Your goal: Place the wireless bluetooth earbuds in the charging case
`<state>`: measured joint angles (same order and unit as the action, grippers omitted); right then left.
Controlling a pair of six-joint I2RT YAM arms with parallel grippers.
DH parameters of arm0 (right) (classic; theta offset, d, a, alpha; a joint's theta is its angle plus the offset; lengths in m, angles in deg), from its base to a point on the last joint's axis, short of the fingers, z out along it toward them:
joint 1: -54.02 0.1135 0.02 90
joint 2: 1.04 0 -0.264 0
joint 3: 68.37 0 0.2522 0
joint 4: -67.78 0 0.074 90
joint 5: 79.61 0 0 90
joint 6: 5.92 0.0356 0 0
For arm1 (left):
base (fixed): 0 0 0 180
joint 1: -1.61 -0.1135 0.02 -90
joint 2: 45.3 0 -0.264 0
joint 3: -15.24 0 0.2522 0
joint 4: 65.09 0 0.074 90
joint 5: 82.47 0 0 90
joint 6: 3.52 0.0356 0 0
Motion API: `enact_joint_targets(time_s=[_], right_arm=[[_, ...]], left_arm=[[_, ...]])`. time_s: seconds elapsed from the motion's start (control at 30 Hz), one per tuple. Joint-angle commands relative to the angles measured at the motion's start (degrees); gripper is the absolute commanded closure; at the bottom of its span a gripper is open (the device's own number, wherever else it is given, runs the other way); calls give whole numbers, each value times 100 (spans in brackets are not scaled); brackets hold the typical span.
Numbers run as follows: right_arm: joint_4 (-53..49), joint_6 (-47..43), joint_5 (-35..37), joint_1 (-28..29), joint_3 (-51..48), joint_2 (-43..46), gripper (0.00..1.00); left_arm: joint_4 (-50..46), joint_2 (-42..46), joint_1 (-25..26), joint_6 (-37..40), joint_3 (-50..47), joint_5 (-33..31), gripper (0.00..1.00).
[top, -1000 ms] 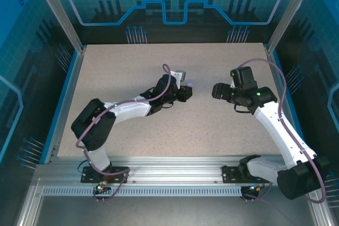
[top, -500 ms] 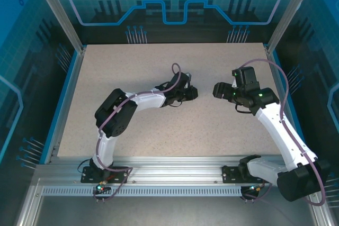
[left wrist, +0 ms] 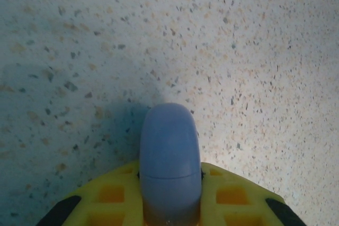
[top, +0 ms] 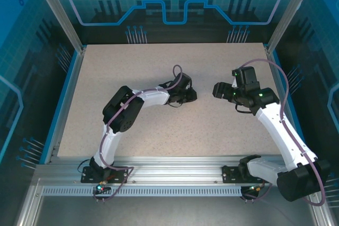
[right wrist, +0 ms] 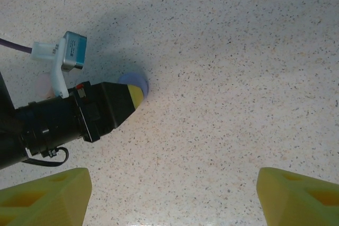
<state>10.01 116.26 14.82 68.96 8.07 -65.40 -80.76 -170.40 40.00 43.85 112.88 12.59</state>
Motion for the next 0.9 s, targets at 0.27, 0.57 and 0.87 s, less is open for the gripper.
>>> enact_joint_targets(time_s=[0.27, 0.57, 0.87], right_arm=[[6, 79, -70, -75, 227, 28, 18], [6, 78, -91, -72, 332, 15, 18], [-88, 43, -121, -74, 515, -42, 17]], left_arm=[[-549, -353, -252, -40, 403, 75, 87], [-905, -154, -362, 351, 455, 144, 49], [-1205, 689, -627, 1039, 110, -355, 16]])
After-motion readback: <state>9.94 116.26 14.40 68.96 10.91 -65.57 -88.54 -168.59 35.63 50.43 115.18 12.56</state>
